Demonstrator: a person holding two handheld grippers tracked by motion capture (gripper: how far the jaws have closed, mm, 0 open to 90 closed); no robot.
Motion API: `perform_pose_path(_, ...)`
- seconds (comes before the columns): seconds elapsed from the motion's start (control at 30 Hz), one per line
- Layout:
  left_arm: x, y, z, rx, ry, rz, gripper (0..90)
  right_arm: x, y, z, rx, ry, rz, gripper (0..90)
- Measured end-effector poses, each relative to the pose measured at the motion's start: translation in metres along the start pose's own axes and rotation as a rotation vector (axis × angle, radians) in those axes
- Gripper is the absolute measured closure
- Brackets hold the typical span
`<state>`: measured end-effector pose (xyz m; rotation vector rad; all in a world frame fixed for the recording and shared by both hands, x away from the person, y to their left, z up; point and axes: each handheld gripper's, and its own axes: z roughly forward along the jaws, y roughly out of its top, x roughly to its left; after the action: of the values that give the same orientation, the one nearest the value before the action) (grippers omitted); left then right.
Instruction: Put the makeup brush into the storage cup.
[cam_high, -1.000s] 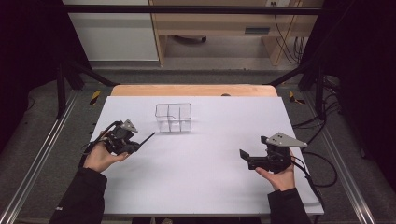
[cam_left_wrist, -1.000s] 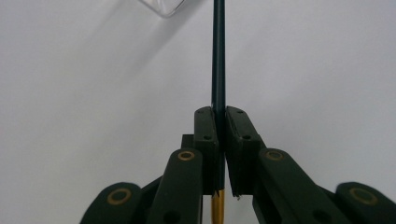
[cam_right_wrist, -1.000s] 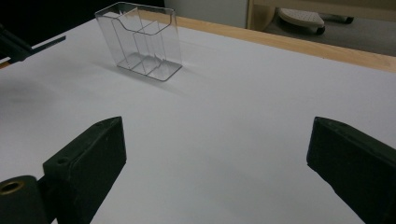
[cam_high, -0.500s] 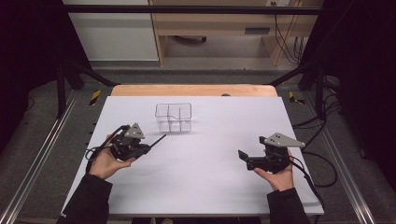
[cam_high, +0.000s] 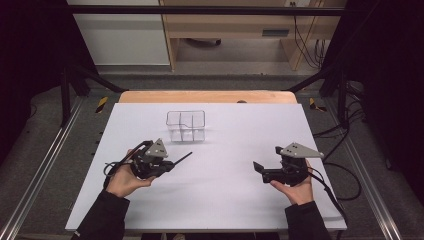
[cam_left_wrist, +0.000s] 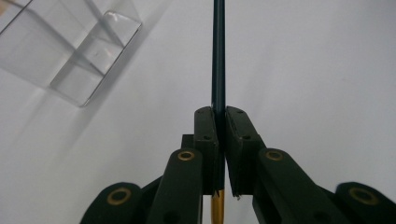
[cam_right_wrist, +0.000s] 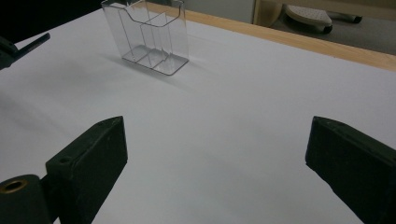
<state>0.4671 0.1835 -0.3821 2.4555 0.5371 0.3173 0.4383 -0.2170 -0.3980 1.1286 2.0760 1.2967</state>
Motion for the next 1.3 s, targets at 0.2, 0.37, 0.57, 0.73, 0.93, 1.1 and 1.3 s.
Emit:
perform_pose_path(0.2,-0.014,0.011,0.010,-0.003,-0.030,0.041,82.8,0.001,0.001,0.000,0.003,0.003,-0.011,6.6)
perform_pose_path(0.37,-0.021,0.017,0.014,0.005,-0.049,0.075,82.8,0.003,0.002,0.001,0.018,0.002,-0.031,7.0)
perform_pose_path(0.57,-0.025,0.025,0.016,0.020,-0.055,0.103,82.8,0.007,0.007,0.001,0.023,0.005,-0.058,7.2)
perform_pose_path(0.73,-0.025,0.031,0.015,0.018,-0.062,0.118,82.8,0.011,0.010,0.003,0.043,-0.001,-0.091,7.2)
perform_pose_path(0.93,-0.025,0.038,0.015,0.023,-0.069,0.134,82.8,0.016,0.014,0.008,0.071,0.006,-0.138,8.1)
perform_pose_path(1.1,-0.026,0.042,0.015,0.032,-0.077,0.149,82.8,0.020,0.019,0.009,0.088,0.008,-0.181,8.3)
perform_pose_path(1.3,-0.027,0.045,0.015,0.035,-0.088,0.160,82.8,0.026,0.028,0.008,0.114,0.005,-0.237,8.1)
